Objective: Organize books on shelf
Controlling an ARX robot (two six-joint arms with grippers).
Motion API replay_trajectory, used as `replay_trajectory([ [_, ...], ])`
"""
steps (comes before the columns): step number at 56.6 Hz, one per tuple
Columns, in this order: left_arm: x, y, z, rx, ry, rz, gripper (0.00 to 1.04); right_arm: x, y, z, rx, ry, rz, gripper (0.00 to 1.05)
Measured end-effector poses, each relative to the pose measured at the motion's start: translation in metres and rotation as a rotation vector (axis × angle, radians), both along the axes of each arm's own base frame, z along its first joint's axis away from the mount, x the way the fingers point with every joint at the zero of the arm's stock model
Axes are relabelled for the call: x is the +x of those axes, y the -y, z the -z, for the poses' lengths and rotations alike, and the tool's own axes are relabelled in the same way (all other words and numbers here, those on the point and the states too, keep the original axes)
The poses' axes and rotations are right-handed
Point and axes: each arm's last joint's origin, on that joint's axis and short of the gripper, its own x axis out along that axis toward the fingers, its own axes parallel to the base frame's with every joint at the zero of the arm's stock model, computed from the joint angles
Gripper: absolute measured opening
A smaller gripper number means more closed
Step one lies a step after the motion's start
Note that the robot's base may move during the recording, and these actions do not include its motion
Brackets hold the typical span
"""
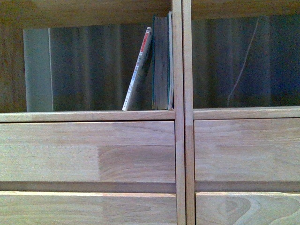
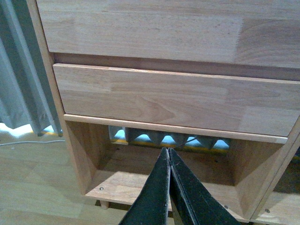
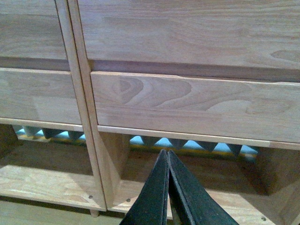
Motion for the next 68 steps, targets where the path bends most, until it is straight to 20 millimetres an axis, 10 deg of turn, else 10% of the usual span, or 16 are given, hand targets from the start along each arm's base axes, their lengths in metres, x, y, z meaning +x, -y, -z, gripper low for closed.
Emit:
replay_trajectory([
  [59,-0.014,0.000,0.003,0.000,-0.005,0.000,0.03,0.000,0.000,0.000,0.000,0.000,0.000,0.03],
  [68,-0.014,0.000,0.003,0.000,-0.005,0.000,0.17,0.000,0.000,0.000,0.000,0.000,0.000,0.32],
])
